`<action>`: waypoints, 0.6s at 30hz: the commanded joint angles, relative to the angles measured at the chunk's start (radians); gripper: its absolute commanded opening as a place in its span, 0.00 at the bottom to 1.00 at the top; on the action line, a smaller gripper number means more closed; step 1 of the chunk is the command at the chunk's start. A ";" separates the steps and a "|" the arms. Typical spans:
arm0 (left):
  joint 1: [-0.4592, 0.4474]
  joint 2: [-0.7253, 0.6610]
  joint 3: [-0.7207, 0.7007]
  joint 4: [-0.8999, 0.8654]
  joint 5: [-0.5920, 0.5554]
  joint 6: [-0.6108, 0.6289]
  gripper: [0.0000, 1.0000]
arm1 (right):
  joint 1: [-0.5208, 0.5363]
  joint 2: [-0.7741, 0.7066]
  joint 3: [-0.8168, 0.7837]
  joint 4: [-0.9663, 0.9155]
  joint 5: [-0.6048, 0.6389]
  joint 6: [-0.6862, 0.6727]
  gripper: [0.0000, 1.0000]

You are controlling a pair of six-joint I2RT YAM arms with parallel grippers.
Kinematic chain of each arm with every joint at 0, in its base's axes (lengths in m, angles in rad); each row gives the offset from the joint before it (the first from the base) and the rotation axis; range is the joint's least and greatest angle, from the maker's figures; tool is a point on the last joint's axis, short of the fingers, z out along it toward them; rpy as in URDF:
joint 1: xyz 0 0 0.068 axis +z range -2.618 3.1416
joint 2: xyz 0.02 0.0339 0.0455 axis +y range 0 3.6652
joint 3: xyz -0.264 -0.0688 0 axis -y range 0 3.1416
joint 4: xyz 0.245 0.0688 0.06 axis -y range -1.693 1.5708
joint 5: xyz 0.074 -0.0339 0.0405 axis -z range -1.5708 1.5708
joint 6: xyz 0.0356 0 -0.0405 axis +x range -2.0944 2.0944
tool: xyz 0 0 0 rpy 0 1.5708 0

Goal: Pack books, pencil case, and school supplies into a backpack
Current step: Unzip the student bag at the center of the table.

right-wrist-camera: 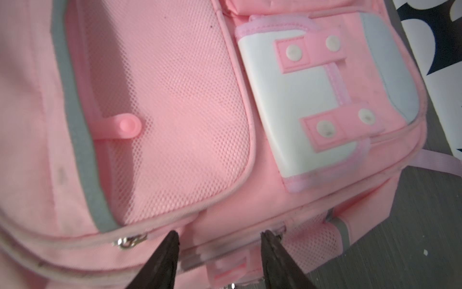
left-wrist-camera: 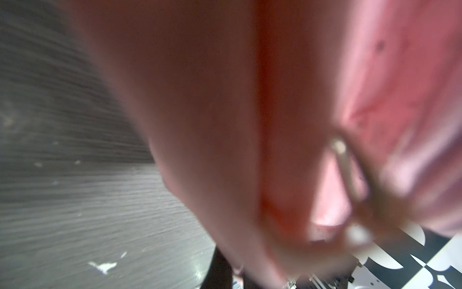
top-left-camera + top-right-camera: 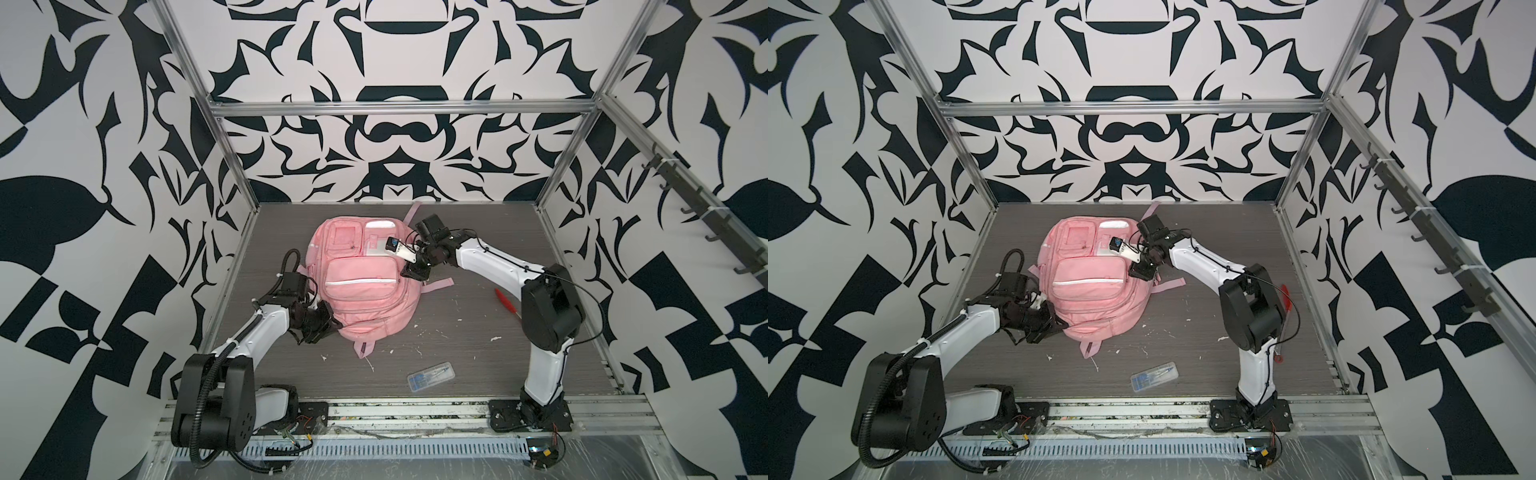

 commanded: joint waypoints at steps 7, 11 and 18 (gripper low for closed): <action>-0.001 0.041 0.037 -0.002 0.107 -0.007 0.00 | 0.042 0.024 0.043 -0.035 -0.014 -0.045 0.56; -0.001 0.040 0.037 -0.015 0.103 -0.003 0.00 | 0.060 0.003 -0.024 -0.016 -0.003 -0.059 0.56; -0.001 0.028 0.033 -0.017 0.101 -0.020 0.00 | 0.096 -0.043 -0.131 0.038 0.033 -0.077 0.57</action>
